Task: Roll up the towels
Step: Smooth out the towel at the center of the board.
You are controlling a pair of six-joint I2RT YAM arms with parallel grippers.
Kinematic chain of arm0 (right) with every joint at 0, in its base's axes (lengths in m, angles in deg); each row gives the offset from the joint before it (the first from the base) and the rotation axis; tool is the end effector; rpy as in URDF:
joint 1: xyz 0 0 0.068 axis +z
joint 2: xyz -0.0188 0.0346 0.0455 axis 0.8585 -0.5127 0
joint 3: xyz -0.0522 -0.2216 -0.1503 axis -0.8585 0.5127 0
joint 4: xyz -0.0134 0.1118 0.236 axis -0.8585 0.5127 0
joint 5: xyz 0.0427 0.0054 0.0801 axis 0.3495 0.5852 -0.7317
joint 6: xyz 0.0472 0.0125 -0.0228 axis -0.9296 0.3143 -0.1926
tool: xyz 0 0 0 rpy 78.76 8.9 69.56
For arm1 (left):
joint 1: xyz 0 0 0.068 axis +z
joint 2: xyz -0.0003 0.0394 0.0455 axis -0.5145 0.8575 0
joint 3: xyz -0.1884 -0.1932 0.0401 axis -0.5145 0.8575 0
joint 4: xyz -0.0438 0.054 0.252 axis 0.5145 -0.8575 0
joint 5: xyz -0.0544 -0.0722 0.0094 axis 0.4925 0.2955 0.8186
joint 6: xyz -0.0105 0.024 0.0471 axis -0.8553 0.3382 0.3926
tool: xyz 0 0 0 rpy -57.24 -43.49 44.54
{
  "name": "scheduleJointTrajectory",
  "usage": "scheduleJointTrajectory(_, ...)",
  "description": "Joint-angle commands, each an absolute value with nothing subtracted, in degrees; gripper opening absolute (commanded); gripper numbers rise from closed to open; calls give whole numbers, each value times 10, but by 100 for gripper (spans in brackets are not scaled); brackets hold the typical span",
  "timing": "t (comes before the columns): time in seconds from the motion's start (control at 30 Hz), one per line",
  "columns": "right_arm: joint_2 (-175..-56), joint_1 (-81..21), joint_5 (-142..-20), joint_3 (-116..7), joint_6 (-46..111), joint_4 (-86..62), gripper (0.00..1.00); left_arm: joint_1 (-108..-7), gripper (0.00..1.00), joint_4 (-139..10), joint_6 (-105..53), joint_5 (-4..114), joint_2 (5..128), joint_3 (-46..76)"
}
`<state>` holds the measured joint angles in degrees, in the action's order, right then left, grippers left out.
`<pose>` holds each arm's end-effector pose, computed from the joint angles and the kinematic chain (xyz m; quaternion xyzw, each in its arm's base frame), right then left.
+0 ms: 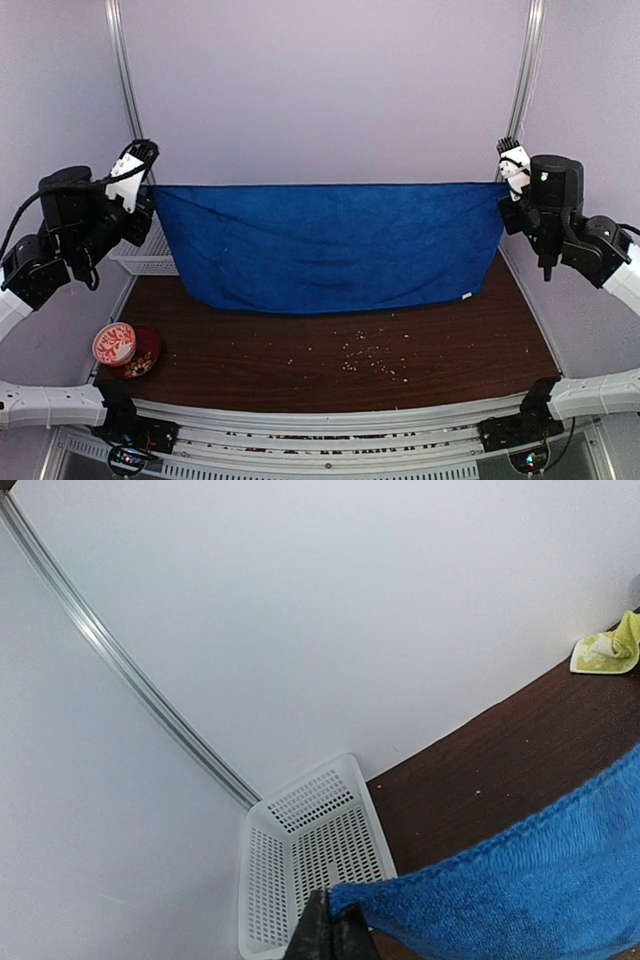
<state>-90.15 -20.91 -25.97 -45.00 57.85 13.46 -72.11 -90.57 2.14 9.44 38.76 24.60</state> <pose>0.1693 0.1000 0.4078 -0.1331 0.7571 -0.2231 0.5994 0.1374 -0.0912 0.4139 0.1649 0.7313 0.1076 0.6530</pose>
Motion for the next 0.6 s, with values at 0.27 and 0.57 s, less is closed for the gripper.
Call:
scheduleJointTrajectory(0.27,-1186,-295,-293,-496,609,37,0,-606,0,-796,-4,189,692,212)
scheduleJointTrajectory(0.57,-1455,-373,-298,-630,655,-38,0,-565,0,-690,50,151,990,74)
